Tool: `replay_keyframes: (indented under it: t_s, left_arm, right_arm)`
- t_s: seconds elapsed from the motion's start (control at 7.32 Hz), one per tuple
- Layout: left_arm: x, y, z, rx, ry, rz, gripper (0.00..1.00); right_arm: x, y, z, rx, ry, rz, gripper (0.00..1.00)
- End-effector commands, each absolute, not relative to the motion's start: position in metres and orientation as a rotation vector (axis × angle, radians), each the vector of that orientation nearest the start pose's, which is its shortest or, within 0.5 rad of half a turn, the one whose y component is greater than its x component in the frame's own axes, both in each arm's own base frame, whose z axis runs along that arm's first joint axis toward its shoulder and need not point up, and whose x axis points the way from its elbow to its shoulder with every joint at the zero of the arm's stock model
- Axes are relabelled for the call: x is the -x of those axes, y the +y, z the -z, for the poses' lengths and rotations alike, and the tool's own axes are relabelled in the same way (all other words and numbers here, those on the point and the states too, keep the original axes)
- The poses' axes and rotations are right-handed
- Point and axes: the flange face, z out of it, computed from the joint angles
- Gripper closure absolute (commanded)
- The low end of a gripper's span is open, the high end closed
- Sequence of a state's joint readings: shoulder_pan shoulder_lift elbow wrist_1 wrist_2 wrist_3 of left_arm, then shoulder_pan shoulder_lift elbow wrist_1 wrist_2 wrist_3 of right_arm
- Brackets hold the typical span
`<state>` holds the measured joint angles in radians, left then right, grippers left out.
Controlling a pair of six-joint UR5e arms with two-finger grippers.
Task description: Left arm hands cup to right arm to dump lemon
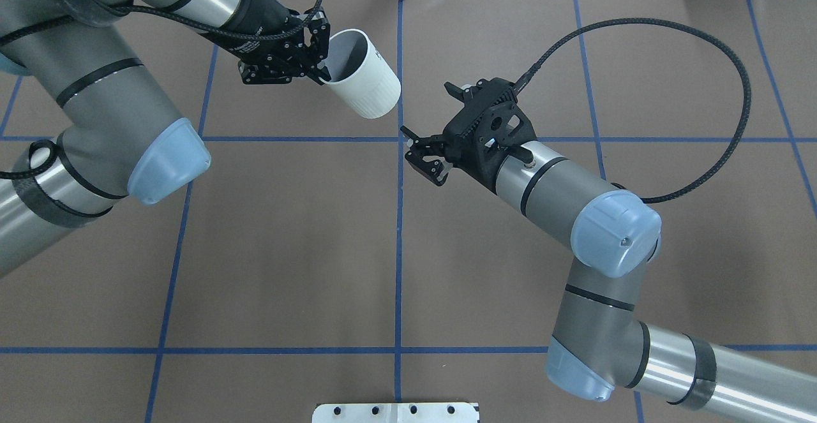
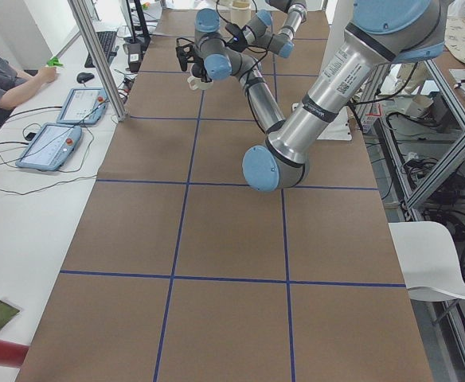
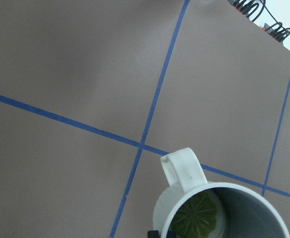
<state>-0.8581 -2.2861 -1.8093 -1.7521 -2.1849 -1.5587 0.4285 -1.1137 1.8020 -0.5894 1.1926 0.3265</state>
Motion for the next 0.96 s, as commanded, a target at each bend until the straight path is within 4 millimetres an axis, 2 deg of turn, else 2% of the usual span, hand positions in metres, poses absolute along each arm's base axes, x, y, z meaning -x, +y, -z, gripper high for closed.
replay_keyframes:
  t_s: [0.0, 0.14, 0.55, 0.82]
  left_arm:
    - [-0.355, -0.518, -0.106, 0.034, 1.227, 0.387, 1.00]
    - [-0.360, -0.513, -0.105, 0.041, 1.228, 0.377, 1.00]
    - [-0.360, -0.509, -0.098, 0.041, 1.242, 0.377, 1.00]
    - [-0.362, -0.506, -0.097, 0.043, 1.243, 0.372, 1.00]
  right_arm:
    - [0.458, -0.385, -0.166, -1.432, -0.918, 0.292, 0.09]
    - [0.463, -0.385, -0.162, -1.440, -0.910, 0.304, 0.10]
    - [0.468, -0.390, -0.169, -1.451, -0.843, 0.314, 0.10]
    - [0.469, -0.392, -0.166, -1.462, -0.829, 0.316, 0.10]
